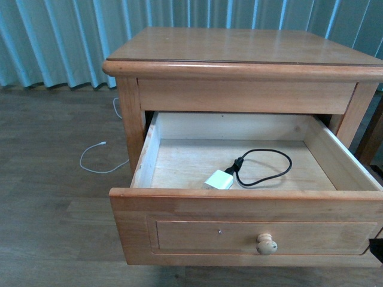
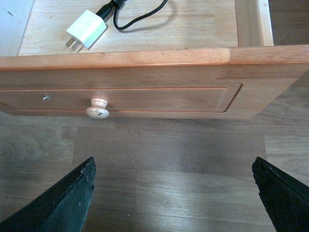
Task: Put charger into drawer
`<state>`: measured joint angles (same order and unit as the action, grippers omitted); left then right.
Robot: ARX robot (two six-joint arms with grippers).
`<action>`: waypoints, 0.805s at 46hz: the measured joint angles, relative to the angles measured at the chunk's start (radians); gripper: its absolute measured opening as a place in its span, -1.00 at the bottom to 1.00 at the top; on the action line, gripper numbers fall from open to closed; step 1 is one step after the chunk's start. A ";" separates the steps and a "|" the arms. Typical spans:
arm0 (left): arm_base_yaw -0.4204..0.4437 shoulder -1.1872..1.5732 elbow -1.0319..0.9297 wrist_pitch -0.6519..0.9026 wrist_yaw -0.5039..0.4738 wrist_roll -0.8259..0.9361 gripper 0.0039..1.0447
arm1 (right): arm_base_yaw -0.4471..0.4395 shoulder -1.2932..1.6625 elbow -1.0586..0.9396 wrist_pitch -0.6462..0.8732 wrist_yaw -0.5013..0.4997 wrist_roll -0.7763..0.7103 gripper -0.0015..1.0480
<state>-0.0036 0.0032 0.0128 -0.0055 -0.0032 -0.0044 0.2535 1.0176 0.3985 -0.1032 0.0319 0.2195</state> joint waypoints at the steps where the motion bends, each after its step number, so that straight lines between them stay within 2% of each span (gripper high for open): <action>1: 0.000 0.000 0.000 0.000 0.000 0.000 0.89 | 0.007 0.020 0.006 0.008 0.008 0.005 0.84; 14: 0.000 0.000 0.000 0.000 0.000 0.000 0.89 | 0.095 0.259 0.087 0.114 0.105 0.034 0.84; 29: 0.000 0.000 0.000 0.000 0.000 0.000 0.89 | 0.104 0.414 0.204 0.084 0.061 0.060 0.84; 37: 0.000 0.000 0.000 0.000 0.000 0.000 0.89 | 0.119 0.504 0.256 0.101 0.085 0.062 0.84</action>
<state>-0.0036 0.0032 0.0124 -0.0055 -0.0032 -0.0044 0.3729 1.5219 0.6544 -0.0017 0.1165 0.2817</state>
